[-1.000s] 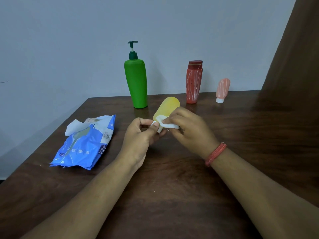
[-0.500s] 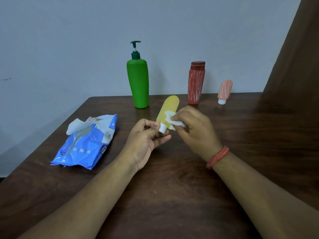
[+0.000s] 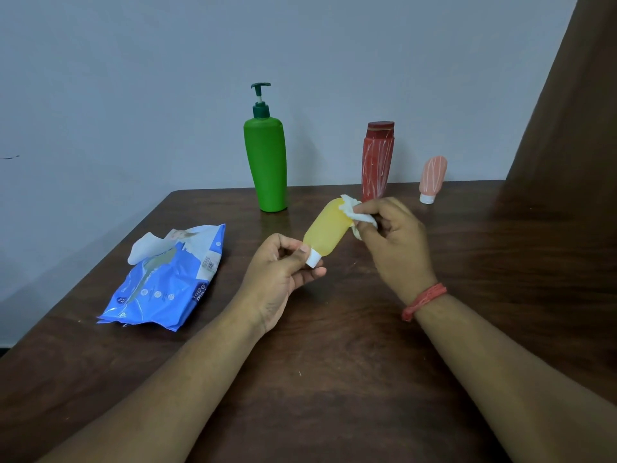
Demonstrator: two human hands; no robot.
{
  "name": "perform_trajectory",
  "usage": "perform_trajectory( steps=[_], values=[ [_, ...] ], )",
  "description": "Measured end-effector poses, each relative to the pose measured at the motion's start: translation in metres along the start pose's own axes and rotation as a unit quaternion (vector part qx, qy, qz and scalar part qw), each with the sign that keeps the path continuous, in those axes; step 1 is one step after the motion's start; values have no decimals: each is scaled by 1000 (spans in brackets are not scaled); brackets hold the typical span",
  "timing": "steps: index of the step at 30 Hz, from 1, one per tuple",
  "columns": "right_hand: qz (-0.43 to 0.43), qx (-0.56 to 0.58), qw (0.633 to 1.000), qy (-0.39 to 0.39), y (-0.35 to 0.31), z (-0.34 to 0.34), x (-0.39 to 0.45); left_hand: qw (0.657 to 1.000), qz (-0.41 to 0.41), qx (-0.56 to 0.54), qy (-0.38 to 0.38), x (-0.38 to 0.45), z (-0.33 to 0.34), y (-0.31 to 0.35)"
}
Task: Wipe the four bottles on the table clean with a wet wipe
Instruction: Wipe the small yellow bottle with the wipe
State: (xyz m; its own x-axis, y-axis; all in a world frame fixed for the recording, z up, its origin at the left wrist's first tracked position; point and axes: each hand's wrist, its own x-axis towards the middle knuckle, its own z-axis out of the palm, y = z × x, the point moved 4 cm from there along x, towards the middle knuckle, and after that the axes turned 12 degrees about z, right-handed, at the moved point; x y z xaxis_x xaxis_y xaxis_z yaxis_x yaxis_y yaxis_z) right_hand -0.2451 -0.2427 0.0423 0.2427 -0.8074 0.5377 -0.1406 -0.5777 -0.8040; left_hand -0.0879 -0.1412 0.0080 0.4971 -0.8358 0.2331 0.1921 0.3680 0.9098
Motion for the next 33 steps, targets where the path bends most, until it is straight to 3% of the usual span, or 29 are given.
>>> perform_trajectory(
  steps=[7,13,21,33],
  values=[
    [-79,-71,991,-83,-11,19,-16,1000,-4,-27,15,2,-1,1],
    [-22,-44,998,46,-9,-5,1,1000,0,-8,-27,-4,11,-2],
    [-99,-106,984,-98,-10,27,-18,1000,-5,-22,20,-1,-3,0],
    [-167,-178,963,-112,-20,33,-27,998,-17,-43,39,0,-1,-1]
  ],
)
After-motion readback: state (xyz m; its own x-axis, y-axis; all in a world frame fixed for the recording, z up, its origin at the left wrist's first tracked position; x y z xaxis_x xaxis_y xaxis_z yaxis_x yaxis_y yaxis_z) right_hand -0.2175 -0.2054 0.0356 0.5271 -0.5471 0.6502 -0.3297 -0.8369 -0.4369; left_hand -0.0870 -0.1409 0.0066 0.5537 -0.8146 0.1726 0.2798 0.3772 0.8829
